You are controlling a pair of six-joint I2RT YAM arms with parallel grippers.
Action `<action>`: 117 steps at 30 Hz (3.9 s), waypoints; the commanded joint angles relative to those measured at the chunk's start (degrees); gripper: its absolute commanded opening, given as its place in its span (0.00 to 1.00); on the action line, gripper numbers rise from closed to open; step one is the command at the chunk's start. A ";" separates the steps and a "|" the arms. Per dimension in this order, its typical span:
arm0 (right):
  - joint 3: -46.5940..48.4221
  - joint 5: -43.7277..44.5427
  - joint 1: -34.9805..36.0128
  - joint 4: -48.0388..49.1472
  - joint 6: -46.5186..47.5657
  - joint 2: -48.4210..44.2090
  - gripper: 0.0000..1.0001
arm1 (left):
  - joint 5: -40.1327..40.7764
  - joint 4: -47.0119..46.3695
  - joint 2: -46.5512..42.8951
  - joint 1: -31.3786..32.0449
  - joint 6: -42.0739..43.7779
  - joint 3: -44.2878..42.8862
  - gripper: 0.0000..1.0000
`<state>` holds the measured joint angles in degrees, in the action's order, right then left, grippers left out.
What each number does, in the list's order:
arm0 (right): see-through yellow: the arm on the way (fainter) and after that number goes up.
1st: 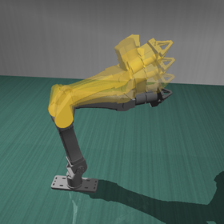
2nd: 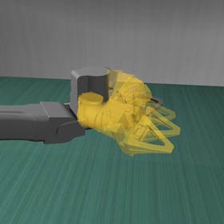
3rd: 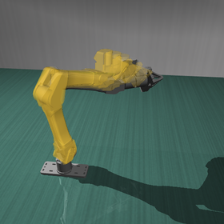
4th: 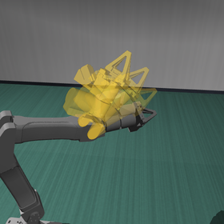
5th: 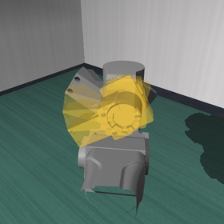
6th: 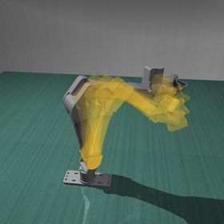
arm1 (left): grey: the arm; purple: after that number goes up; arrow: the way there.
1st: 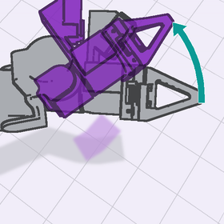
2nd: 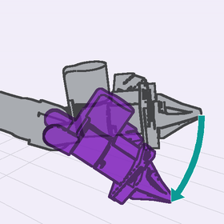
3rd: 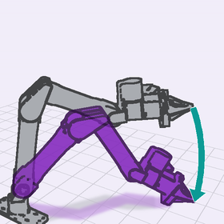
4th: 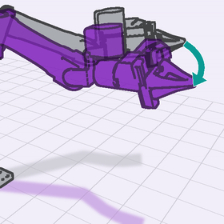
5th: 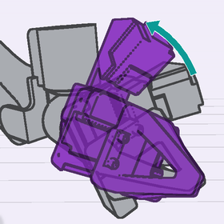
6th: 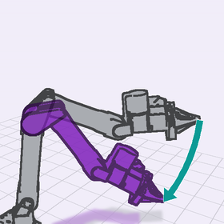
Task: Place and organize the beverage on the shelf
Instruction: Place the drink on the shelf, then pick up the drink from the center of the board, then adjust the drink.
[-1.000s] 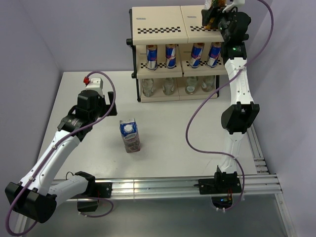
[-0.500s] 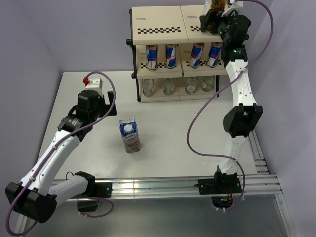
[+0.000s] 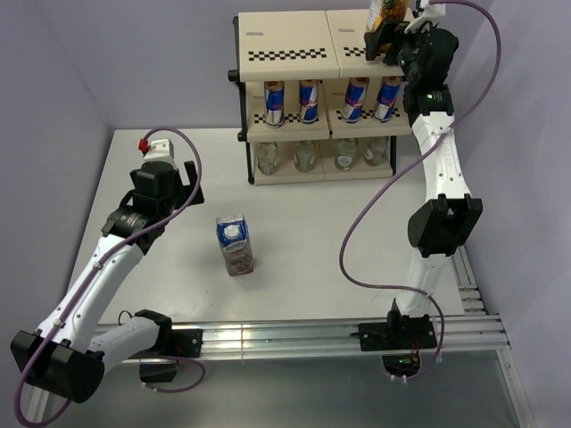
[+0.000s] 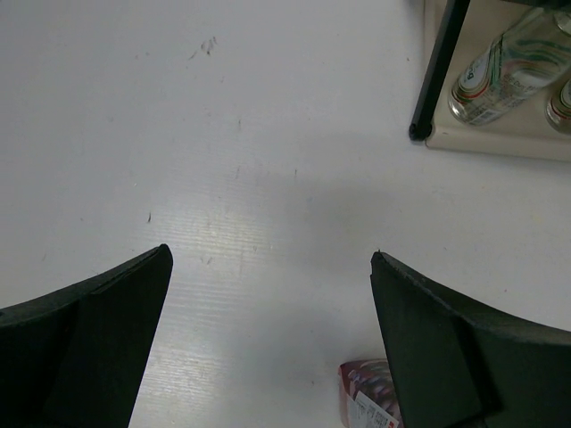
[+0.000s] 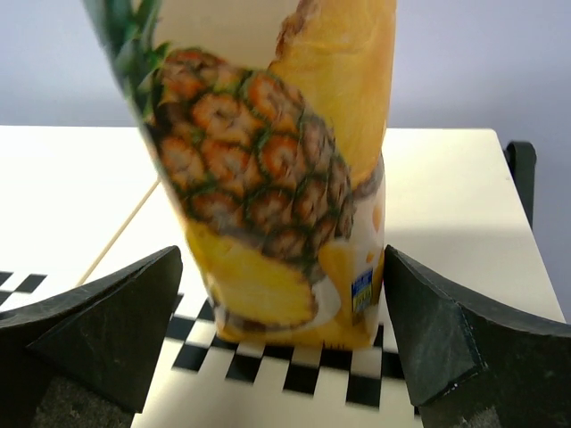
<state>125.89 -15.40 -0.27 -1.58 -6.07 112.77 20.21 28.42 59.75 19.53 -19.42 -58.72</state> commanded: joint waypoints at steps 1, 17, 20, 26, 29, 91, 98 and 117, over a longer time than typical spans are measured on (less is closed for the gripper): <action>-2.13 0.81 -0.34 0.09 0.00 -6.15 1.00 | 2.29 -2.58 -1.82 -0.46 -1.41 0.01 0.99; -10.48 -3.74 -0.26 -2.45 0.88 -18.37 1.00 | 8.44 -2.24 -4.02 -0.81 -2.90 -0.34 0.99; -14.51 -10.85 1.92 -10.07 0.18 -23.98 1.00 | 12.22 -2.06 -5.60 -0.98 -3.87 -0.26 1.00; -39.02 -8.86 19.84 -12.75 -0.52 -41.56 0.96 | 16.62 -4.25 -11.49 -2.30 -5.28 1.49 0.99; -50.45 -6.32 31.54 -9.41 -3.24 -46.58 0.94 | 16.88 -5.65 -14.13 -2.30 -5.01 2.73 0.99; -49.86 0.34 42.73 -6.31 3.72 -40.16 0.20 | -15.88 -8.88 -7.36 -2.83 -7.72 0.09 0.99; -42.05 16.79 36.14 -21.50 2.81 -44.39 0.12 | -14.26 -42.53 -5.88 11.11 -6.28 15.20 0.99; -31.93 18.04 34.46 -33.40 -2.46 -49.93 0.04 | -23.81 -81.96 20.92 38.30 15.29 15.41 1.00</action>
<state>86.78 3.86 33.63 -48.71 -6.42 68.58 -1.04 -46.37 78.91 57.63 -6.98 -38.72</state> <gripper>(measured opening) 0.641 0.995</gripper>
